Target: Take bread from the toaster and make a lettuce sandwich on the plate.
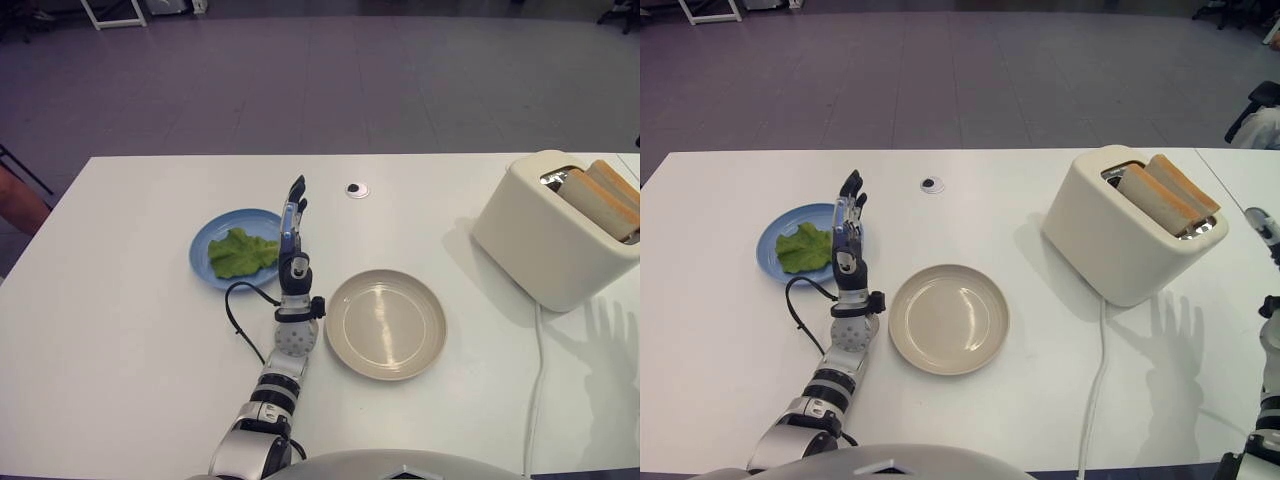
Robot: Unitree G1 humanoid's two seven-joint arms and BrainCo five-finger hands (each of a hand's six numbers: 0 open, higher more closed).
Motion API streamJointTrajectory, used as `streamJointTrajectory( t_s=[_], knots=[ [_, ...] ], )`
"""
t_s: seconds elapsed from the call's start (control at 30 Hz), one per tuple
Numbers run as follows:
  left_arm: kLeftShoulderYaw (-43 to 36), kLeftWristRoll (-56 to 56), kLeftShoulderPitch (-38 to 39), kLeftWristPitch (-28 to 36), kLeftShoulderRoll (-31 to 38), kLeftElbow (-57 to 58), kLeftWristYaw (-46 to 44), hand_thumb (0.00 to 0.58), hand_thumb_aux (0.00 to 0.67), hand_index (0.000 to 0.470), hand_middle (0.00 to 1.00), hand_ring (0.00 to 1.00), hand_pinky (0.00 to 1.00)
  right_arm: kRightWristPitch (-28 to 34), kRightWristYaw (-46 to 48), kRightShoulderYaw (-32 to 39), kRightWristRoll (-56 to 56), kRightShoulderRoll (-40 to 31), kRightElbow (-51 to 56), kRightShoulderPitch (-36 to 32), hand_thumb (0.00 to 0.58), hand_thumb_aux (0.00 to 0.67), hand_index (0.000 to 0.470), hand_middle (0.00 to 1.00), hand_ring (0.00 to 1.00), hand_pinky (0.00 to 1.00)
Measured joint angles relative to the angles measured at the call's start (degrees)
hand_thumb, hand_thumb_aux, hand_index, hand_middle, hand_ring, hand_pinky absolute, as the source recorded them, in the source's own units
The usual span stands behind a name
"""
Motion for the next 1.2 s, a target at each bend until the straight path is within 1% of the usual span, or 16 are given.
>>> streamJointTrajectory(
  t_s=[0.13, 0.33, 0.37, 0.4, 0.43, 0.53, 0.57, 0.6, 0.63, 0.67, 0.77, 0.87, 1.0, 1.07, 1.13, 1.2],
  knots=[
    [0.16, 0.82, 0.61, 0.24, 0.46, -1.06, -0.02, 0.0, 0.0, 0.0, 0.0, 0.0, 0.0, 0.22, 0.37, 5.35, -0.61, -0.61, 1.13, -2.07, 0.0, 0.0, 0.0, 0.0, 0.0, 0.0],
    [0.33, 0.93, 1.23, 0.81, 0.7, -2.01, 0.03, 0.0, 0.0, 0.0, 0.0, 0.0, 0.0, 1.83, 2.27, 8.99, -0.49, -0.89, -3.34, -2.33, 0.0, 0.0, 0.0, 0.0, 0.0, 0.0],
    [0.35, 0.94, 1.31, 0.83, 0.71, -2.15, 0.09, 0.0, 0.0, 0.0, 0.0, 0.0, 0.0, 2.13, 2.77, 9.61, -0.49, -1.06, -3.5, -2.47, 0.223, 0.145, 0.101, 0.0, 0.0, 0.0],
    [0.4, 0.94, 1.41, 0.84, 0.73, -2.27, 0.13, 0.0, 0.0, 0.0, 0.0, 0.0, 0.0, 2.48, 3.32, 10.43, -0.52, -1.14, -3.52, -2.79, 0.506, 0.431, 0.302, 0.0, 0.0, 0.0],
    [0.47, 0.95, 1.49, 0.86, 0.72, -2.4, 0.2, 0.0, 0.0, 0.0, 0.0, 0.0, 0.0, 2.65, 3.67, 11.24, -0.56, -1.18, -3.5, -3.34, 0.58, 0.67, 0.47, 0.0, 0.0, 0.0],
    [0.63, 1.27, 1.73, 0.88, 0.72, -2.7, 0.5, 0.0, 0.0, 0.0, 0.0, 0.0, 0.0, 2.18, 3.77, 12.87, -0.55, -1.97, -3.0, -6.01, 0.58, 0.67, 0.47, 0.01, 0.01, 0.01],
    [0.63, 1.59, 1.78, 0.89, 0.7, -2.81, 0.61, 0.0, 0.0, 0.0, 0.0, 0.0, 0.0, 1.79, 3.76, 13.35, -0.5, -2.02, -2.8, -6.66, 0.58, 0.67, 0.47, 0.09, 0.09, 0.09],
    [0.61, 2.07, 1.91, 0.89, 0.69, -3.0, 0.63, 0.0, 0.0, 0.0, 0.0, 0.0, 0.0, 1.3, 3.71, 13.73, -0.42, -2.07, -2.75, -7.2, 0.58, 0.67, 0.47, 0.32, 0.32, 0.32],
    [0.6, 2.21, 2.05, 0.88, 0.69, -3.21, 0.67, 0.0, 0.0, 0.0, 0.0, 0.0, 0.0, 0.98, 3.7, 14.16, -0.36, -2.09, -2.66, -7.53, 0.58, 0.67, 0.47, 0.75, 0.75, 0.75],
    [0.61, 2.43, 2.15, 0.88, 0.71, -3.35, 0.8, 0.0, 0.0, 0.0, 0.0, 0.0, 0.0, 0.8, 3.53, 14.43, -0.32, -2.26, -2.6, -7.56, 0.58, 0.67, 0.47, 1.0, 1.0, 1.0],
    [0.62, 3.11, 2.27, 0.88, 0.71, -3.63, 0.93, 0.0, 0.0, 0.0, 0.0, 0.0, 0.0, 0.67, 2.14, 14.48, -0.33, -2.4, -3.32, -7.02, 0.58, 0.67, 0.47, 1.0, 1.0, 1.0],
    [0.62, 3.12, 2.22, 0.87, 0.67, -3.55, 1.28, 0.0, 0.0, 0.0, 0.0, 0.0, 0.0, 0.61, -2.15, 12.86, -0.47, -2.36, -6.65, -5.46, 0.58, 0.67, 0.47, 1.0, 1.0, 1.0],
    [0.83, 3.14, 2.2, 0.9, 0.69, -3.5, 2.01, 0.0, 0.0, 0.0, 0.0, 0.0, 0.0, -0.75, -14.53, 6.38, -0.9, -0.32, -17.98, -5.69, 0.58, 0.67, 0.47, 1.0, 1.0, 1.0],
    [1.17, 3.11, 2.21, 0.91, 0.85, -3.6, 2.12, 0.0, 0.0, 0.0, 0.0, 0.0, 0.0, -1.48, -17.69, 4.15, -1.08, 1.8, -25.88, -6.07, 0.58, 0.67, 0.47, 1.0, 1.0, 1.0],
    [1.48, 3.07, 2.18, 0.94, 1.23, -3.63, 2.07, 0.0, 0.0, 0.0, 0.0, 0.0, 0.0, -2.18, -17.23, 3.31, 0.24, 4.15, -35.26, -6.68, 0.58, 0.67, 0.47, 1.0, 1.0, 1.0],
    [1.95, 3.01, 2.09, 0.99, 1.85, -3.59, 1.85, 0.0, 0.0, 0.0, 0.0, 0.0, 0.0, -2.82, -11.16, 5.37, 6.46, 5.47, -40.93, -7.26, 0.58, 0.67, 0.47, 1.0, 1.0, 1.0]
  ],
)
